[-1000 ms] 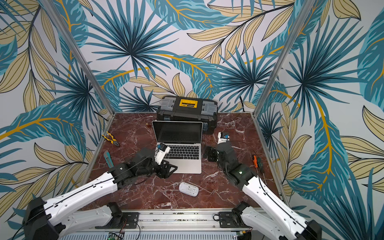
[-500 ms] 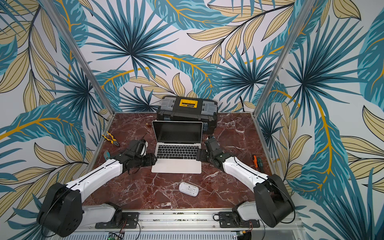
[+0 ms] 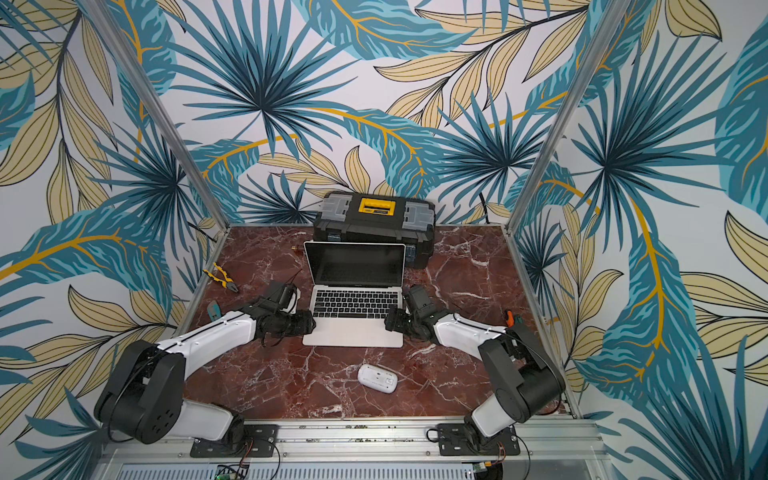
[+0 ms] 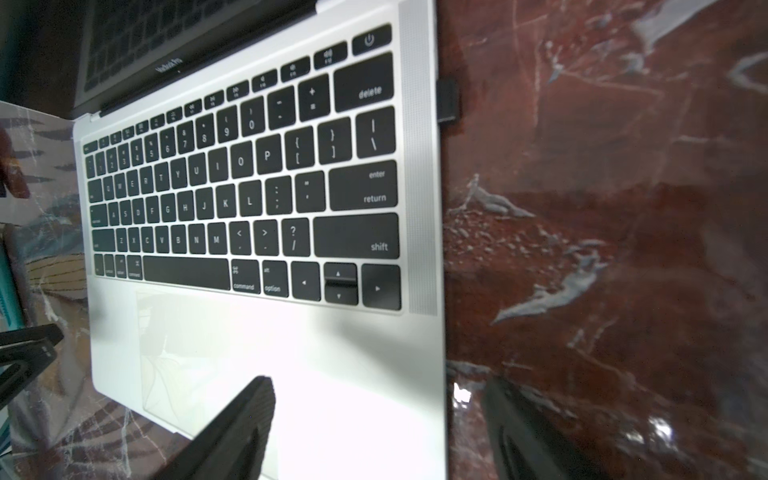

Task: Remove the wireless mouse receiver from the laptop
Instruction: Move the laptop to the center of the board.

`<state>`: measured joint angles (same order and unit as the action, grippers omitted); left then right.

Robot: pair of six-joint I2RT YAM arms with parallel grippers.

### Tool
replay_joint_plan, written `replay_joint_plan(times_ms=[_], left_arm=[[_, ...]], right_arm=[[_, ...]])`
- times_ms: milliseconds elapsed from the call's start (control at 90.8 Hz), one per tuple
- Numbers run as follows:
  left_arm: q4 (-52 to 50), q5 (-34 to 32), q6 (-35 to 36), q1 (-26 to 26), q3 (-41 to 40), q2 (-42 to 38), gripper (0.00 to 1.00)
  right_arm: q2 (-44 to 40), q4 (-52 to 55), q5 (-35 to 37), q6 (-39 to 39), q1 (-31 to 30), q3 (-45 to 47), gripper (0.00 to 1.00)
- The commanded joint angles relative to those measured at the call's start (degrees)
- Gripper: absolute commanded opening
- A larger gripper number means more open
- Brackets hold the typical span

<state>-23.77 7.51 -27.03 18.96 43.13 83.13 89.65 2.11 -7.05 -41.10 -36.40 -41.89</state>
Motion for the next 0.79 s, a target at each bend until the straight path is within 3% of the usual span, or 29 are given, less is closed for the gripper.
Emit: replay_joint_plan(times_ms=[0,463,551,782], left_arm=[[0.81,0.03,1.24,-0.51,0.97,0.98,0.69],[1.95,-0.47,1.36,-1.42,0.09,1.72,0.66],[0.95,-0.85,1.76,-1.71,0.99,1.12,0.64],[-8.09,-10.64,10.12,-1.74,11.84,-0.29,0.63]], right_arm=[[1.59,-2.12,-2.11,-2.32,-1.03,1.2,0.82],[-0.38,-5.37,-5.33,-6.79,-8.33,2.71,0.8],[-1.65,-3.64,-4.96,-4.29,-8.42,2.19,0.81],[-6.5,4.94,6.69,10.19,-7.63,-2.08,0.88]])
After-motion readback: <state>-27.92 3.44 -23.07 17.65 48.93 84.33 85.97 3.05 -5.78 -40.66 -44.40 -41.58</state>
